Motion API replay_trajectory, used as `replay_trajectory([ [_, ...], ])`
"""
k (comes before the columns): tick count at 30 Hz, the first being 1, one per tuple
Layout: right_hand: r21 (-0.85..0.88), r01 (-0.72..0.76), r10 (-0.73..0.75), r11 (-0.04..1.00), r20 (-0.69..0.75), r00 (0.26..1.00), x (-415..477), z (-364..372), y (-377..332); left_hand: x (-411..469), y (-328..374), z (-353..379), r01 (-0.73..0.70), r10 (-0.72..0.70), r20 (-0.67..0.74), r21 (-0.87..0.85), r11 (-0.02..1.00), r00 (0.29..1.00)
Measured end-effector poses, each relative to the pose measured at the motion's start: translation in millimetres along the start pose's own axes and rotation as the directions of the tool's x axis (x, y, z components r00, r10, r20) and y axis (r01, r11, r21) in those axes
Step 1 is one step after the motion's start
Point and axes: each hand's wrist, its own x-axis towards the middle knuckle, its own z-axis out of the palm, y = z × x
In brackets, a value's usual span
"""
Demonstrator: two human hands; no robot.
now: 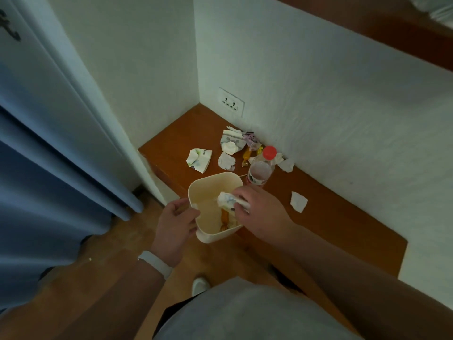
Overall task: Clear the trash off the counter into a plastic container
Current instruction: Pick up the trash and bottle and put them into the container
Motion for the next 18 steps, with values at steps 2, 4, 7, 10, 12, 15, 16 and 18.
replay_trajectory([
  [2,-0.008,0.018,-0.018,1.000,0.006,1.000,0,-1,-4,4,1,-8,0.000,0.000,0.016,0.005,1.000,1.000],
  [4,-0.011,0.021,-0.021,1.000,0.009,1.000,0,-3,-3,9,4,-14,-0.007,0.007,0.027,0.006,1.000,1.000],
  [7,-0.053,0.002,-0.004,0.999,-0.031,0.999,-4,-5,5,14,8,-23,-0.024,0.024,0.015,0.006,1.000,1.000],
  [10,-0.093,-0.119,0.116,0.989,-0.032,0.993,-10,-3,31,21,12,-30,-0.044,0.043,-0.013,-0.018,0.999,0.999],
  [12,-0.123,-0.211,0.210,0.970,-0.022,0.978,-13,1,59,25,14,-31,-0.054,0.053,-0.036,-0.013,0.998,0.998],
  [15,-0.147,-0.389,0.393,0.909,-0.005,0.920,-16,9,108,31,17,-25,-0.058,0.058,-0.079,-0.005,0.998,0.995],
  [16,-0.158,-0.441,0.447,0.884,0.002,0.895,-17,12,124,33,18,-22,-0.057,0.056,-0.092,-0.005,0.998,0.994],
  [18,-0.175,-0.515,0.526,0.839,0.023,0.850,-18,16,149,35,18,-17,-0.044,0.043,-0.101,-0.008,0.999,0.994],
])
